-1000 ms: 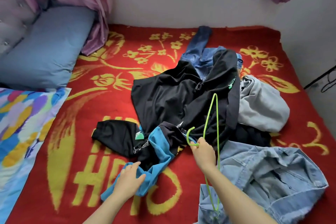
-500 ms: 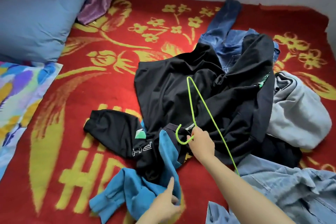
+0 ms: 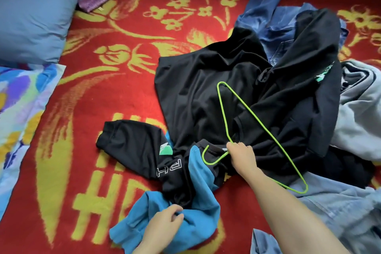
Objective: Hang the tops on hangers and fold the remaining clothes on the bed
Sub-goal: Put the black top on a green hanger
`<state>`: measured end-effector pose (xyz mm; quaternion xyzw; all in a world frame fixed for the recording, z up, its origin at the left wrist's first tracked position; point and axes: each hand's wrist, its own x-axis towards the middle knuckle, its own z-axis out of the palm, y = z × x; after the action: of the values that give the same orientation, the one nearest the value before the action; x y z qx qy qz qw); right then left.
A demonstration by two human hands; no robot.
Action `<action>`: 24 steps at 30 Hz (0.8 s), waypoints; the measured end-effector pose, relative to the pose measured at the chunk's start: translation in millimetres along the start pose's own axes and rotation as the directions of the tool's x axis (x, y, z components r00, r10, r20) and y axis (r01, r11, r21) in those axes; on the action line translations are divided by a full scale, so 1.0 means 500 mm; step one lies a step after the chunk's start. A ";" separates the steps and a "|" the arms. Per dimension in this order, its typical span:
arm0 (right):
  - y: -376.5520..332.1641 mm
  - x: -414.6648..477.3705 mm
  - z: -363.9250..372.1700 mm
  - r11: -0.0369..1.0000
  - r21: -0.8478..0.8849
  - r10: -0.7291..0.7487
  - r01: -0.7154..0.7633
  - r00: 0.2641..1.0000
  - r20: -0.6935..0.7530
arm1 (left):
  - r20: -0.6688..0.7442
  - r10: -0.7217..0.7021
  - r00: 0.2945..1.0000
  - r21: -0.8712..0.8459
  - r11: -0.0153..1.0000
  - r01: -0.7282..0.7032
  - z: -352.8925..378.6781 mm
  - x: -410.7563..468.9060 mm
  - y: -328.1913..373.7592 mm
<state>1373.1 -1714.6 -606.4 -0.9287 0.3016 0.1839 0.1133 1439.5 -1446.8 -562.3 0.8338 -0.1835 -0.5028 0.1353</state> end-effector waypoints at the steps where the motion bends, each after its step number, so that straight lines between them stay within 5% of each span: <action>1: 0.003 -0.011 -0.003 0.999 -0.036 0.024 -0.023 0.999 0.031 | -0.047 -0.003 0.999 -0.004 1.000 0.002 -0.012 -0.003 -0.006; 7: 0.034 -0.094 -0.077 0.995 -0.009 0.103 -0.103 0.991 0.083 | -0.129 0.000 0.992 -0.095 0.995 -0.012 -0.037 -0.020 -0.015; 13: 0.051 -0.216 -0.185 0.962 0.233 0.126 -0.145 0.988 0.093 | -0.201 0.078 0.976 -0.090 0.991 -0.098 -0.044 -0.087 0.010; 19: -0.003 -0.352 -0.326 0.808 0.581 0.267 -0.098 0.940 -0.212 | -0.207 0.168 0.964 -0.130 0.972 -0.197 -0.046 -0.193 0.055; 24: -0.082 -0.484 -0.469 0.707 0.683 0.171 0.186 0.891 -0.420 | -0.302 0.345 0.889 -0.190 0.892 -0.410 -0.087 -0.284 0.130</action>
<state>1280.2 -1631.9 -290.4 -0.8308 0.3624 -0.1682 0.3874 1406.5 -1440.5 -403.6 0.8167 -0.2595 -0.3715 0.3573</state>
